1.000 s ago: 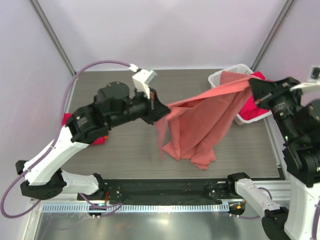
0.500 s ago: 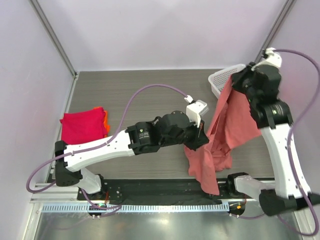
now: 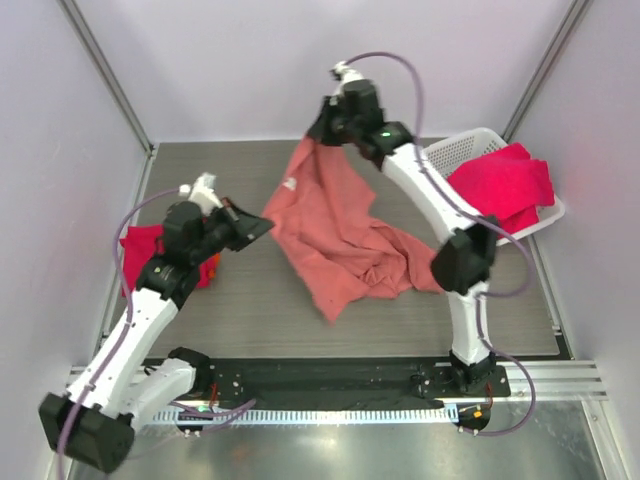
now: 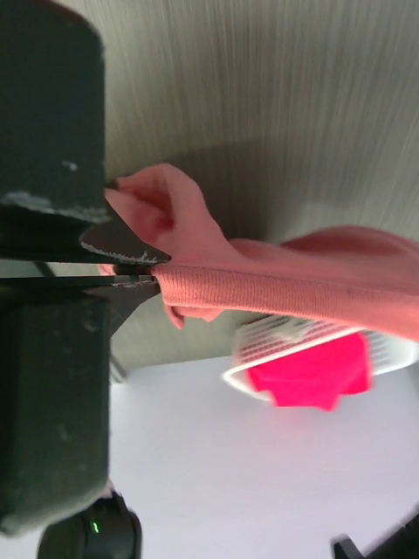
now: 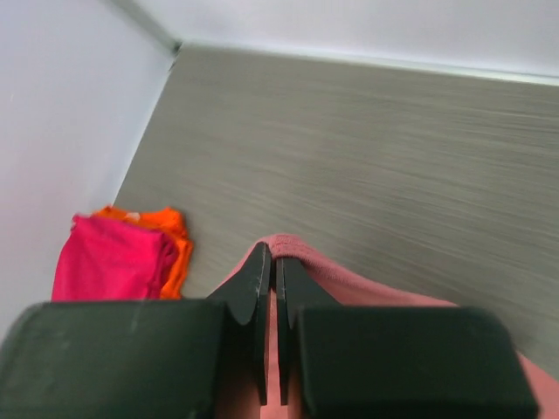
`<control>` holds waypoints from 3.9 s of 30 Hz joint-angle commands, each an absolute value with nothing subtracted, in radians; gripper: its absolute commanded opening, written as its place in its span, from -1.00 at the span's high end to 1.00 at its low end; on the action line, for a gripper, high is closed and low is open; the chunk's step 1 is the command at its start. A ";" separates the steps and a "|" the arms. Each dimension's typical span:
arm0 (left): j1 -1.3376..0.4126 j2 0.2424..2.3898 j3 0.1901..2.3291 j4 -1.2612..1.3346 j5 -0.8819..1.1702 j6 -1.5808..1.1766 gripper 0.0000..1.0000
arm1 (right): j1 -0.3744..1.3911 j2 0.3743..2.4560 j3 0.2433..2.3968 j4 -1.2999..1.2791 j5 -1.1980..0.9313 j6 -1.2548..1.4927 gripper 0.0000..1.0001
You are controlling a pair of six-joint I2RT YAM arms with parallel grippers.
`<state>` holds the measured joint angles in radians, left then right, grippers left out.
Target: Fold and stack the t-shirts
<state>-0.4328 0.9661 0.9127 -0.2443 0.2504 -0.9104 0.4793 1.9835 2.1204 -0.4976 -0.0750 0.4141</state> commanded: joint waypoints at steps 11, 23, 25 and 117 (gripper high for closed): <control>0.114 1.038 0.518 -0.115 0.598 -0.925 0.96 | 0.620 2.121 2.061 -0.377 -0.060 0.364 -0.68; 0.117 1.009 0.595 -0.314 0.468 -0.759 0.92 | 0.606 1.593 1.208 -0.443 0.355 0.402 -0.49; 0.117 0.990 0.594 -0.324 0.457 -0.762 0.92 | 0.597 1.513 1.154 -0.466 0.385 0.402 -0.40; -1.197 1.684 0.954 -0.621 -0.279 -1.019 0.44 | 0.153 1.321 0.621 0.064 0.176 0.617 0.98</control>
<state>-1.2163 1.6798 0.9890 -0.6765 -0.2951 -1.0210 0.1551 1.3651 0.6205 0.0250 0.1364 0.6281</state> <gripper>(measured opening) 0.328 0.036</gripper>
